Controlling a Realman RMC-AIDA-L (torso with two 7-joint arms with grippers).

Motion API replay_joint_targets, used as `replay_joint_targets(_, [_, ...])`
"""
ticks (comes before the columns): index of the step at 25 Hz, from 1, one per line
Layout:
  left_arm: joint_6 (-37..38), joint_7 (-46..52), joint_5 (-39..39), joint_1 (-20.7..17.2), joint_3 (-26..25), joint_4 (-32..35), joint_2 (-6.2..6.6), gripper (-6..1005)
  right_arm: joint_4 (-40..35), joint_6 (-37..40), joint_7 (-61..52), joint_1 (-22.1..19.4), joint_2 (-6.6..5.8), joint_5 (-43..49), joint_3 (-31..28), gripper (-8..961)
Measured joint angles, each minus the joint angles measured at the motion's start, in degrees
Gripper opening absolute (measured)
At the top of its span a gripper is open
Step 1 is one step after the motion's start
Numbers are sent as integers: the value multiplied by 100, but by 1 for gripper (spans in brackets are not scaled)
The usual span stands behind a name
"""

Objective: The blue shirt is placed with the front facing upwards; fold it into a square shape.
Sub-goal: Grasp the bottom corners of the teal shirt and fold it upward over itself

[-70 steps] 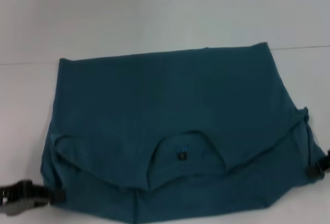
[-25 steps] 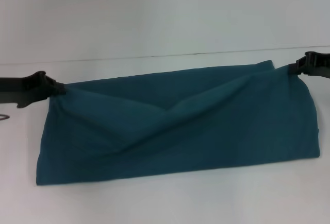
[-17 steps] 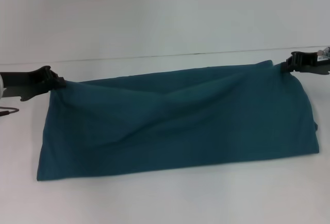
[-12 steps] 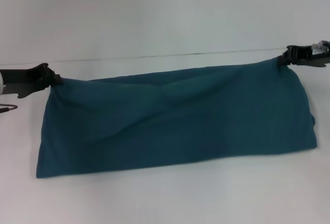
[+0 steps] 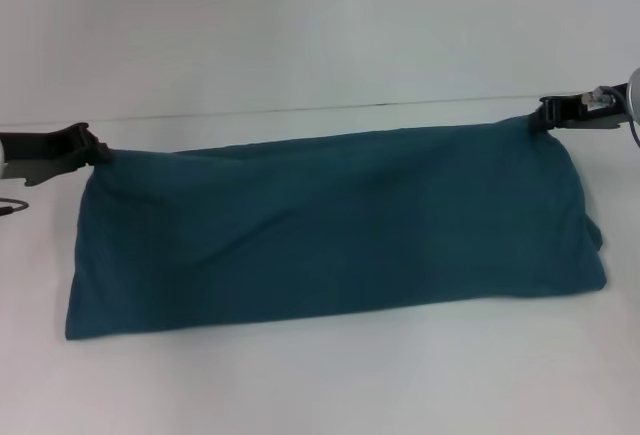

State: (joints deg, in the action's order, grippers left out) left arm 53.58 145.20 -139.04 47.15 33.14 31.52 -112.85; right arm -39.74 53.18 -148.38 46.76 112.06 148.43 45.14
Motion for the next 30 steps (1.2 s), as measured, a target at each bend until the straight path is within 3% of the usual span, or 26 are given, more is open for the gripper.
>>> replay_joint_targets(15, [-524,-48,-34,370,157,-57,-5,25,176,-720,-271,281,124,693,13,105])
replay_joint_targets(30, [-771,-26,-45,310,252,-82,-18,32,352,-1005,-271,501,143,848,24,116])
